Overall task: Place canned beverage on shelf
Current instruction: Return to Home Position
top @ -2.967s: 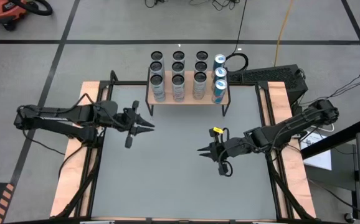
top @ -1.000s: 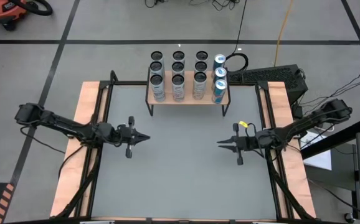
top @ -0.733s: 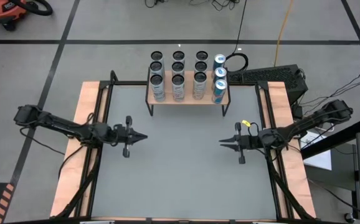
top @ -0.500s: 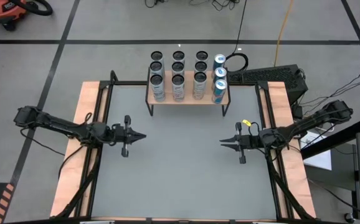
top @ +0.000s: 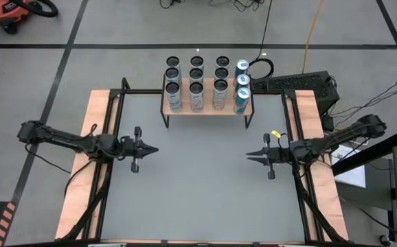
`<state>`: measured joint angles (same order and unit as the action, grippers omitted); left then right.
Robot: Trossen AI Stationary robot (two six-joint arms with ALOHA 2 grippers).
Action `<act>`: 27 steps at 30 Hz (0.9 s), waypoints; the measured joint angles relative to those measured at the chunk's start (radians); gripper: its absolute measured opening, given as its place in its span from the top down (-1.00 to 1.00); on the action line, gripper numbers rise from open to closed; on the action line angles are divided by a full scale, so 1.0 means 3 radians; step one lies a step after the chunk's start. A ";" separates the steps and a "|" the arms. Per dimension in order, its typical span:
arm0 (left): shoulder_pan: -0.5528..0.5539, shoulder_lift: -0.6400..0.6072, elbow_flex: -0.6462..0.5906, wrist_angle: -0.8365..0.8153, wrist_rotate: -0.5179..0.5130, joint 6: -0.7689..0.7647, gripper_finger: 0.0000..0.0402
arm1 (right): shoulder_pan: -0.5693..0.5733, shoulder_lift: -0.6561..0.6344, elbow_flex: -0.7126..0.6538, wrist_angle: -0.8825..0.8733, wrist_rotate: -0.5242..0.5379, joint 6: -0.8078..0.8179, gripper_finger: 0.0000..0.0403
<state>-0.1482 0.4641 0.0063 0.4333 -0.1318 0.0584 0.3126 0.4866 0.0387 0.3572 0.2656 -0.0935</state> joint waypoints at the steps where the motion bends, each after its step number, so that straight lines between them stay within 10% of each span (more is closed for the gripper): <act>1: 0.0000 -0.0037 0.0000 -0.0033 0.0000 0.0001 1.00 | 0.0000 -0.0075 0.0000 -0.0074 -0.0001 -0.0018 1.00; 27: 0.0000 -0.0183 -0.0004 -0.0179 -0.0001 -0.0004 1.00 | -0.0384 -0.1533 -0.0006 -0.1134 -0.0395 -0.0298 1.00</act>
<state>-0.1482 0.4091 0.0051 0.3797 -0.1322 0.0573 0.1974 0.0266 0.0370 0.0169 0.1472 -0.1828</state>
